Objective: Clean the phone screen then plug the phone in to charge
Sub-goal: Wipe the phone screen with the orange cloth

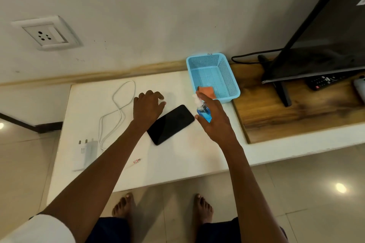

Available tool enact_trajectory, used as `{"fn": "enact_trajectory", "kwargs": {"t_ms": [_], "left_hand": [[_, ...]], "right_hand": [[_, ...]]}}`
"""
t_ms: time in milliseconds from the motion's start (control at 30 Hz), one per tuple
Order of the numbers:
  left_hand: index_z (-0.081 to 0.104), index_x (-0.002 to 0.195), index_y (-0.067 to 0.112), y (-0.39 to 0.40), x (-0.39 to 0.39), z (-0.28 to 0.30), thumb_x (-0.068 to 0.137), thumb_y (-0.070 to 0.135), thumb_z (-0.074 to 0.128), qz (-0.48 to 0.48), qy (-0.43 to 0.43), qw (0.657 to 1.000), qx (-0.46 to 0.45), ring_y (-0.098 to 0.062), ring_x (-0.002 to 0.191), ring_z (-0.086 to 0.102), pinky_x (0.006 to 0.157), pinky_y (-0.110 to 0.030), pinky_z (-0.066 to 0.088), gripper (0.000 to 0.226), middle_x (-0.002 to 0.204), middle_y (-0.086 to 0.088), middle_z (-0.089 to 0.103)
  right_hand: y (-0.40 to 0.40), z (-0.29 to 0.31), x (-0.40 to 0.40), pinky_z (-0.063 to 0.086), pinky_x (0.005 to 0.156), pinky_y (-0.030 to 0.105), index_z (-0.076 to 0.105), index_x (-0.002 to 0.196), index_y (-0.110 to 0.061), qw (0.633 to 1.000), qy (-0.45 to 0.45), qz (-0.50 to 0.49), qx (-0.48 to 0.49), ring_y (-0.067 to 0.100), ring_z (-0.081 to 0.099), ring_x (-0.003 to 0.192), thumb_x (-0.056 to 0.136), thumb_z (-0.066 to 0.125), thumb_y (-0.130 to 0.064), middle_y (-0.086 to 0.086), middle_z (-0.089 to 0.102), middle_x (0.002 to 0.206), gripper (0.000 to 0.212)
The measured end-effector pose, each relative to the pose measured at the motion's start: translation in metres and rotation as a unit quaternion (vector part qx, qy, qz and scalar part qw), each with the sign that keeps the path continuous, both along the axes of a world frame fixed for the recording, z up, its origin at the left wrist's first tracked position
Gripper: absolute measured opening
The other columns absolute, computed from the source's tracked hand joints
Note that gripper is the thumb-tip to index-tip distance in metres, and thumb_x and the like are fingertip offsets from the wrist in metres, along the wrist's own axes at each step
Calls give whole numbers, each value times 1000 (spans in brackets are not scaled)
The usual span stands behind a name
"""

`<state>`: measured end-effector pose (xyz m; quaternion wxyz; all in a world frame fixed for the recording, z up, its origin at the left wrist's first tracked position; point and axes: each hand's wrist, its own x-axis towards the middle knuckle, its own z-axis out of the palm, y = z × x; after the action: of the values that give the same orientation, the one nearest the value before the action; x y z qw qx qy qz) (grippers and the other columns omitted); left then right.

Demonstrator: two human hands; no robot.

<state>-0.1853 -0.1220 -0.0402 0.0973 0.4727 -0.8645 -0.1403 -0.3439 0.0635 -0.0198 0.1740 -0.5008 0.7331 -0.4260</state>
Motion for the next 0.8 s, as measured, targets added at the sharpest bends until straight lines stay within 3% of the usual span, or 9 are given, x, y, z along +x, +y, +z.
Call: {"fn": "enact_trajectory", "kwargs": {"t_ms": [67,133,200,267,400,500,633,733,800], "left_hand": [[68,109,26,1,-3,7,93,38,60,12,32,999,12,-25,98,59,89,-39,41,21,102,2,67],[68,104,25,5,-5,18,91,39,65,39,131,988,73,-18,92,61,83,-30,46,20,96,7,68],[67,100,26,11,-10,35,86,41,71,83,263,944,181,-9,85,62,72,-18,46,21,92,11,69],[65,100,27,18,-15,53,85,41,73,104,352,886,284,-7,82,63,68,-19,45,22,93,9,71],[74,108,28,29,-22,76,92,28,61,53,416,810,409,-13,72,53,61,-23,41,21,88,4,67],[77,105,26,37,-27,84,91,30,59,40,432,795,424,-13,72,52,62,-24,42,23,89,3,66],[71,111,22,44,-34,89,92,30,66,42,435,802,408,-12,76,59,66,-25,46,22,92,4,74],[68,108,24,48,-39,93,88,26,71,26,424,812,400,-11,80,62,70,-26,47,20,101,0,76],[66,110,22,51,-43,95,88,26,71,10,418,819,393,-7,80,62,72,-24,47,22,105,2,76]], "right_hand": [[1,1,-2,46,93,11,20,137,-60,999,-28,-27,7,-25,42,114,89,72,-24,-8,33,156,79],[0,0,-6,44,82,4,18,140,-56,998,-45,-49,22,-12,55,100,90,71,-30,-4,34,156,78],[-1,-2,-10,42,79,3,30,144,-40,995,-73,-66,35,2,61,103,89,71,-35,-3,41,152,68],[-2,-3,-11,47,83,11,42,139,-33,991,-102,-80,39,13,61,116,87,72,-39,-4,49,146,60],[-1,0,-9,51,96,22,49,135,-29,991,-110,-70,-16,9,58,118,86,75,-33,-10,49,142,56],[-1,0,-10,53,93,27,43,135,-42,989,-126,-78,-12,9,58,114,86,73,-37,-18,47,139,57],[-2,-3,-12,55,96,35,48,133,-39,986,-134,-95,1,10,60,115,84,74,-43,-32,46,127,55],[-3,-1,-10,54,97,34,49,125,-42,988,-117,-96,-10,-2,58,105,83,76,-40,-55,40,112,50],[-3,0,-10,52,97,28,48,122,-43,990,-99,-99,-25,-11,56,103,83,76,-37,-52,42,113,49]]}}
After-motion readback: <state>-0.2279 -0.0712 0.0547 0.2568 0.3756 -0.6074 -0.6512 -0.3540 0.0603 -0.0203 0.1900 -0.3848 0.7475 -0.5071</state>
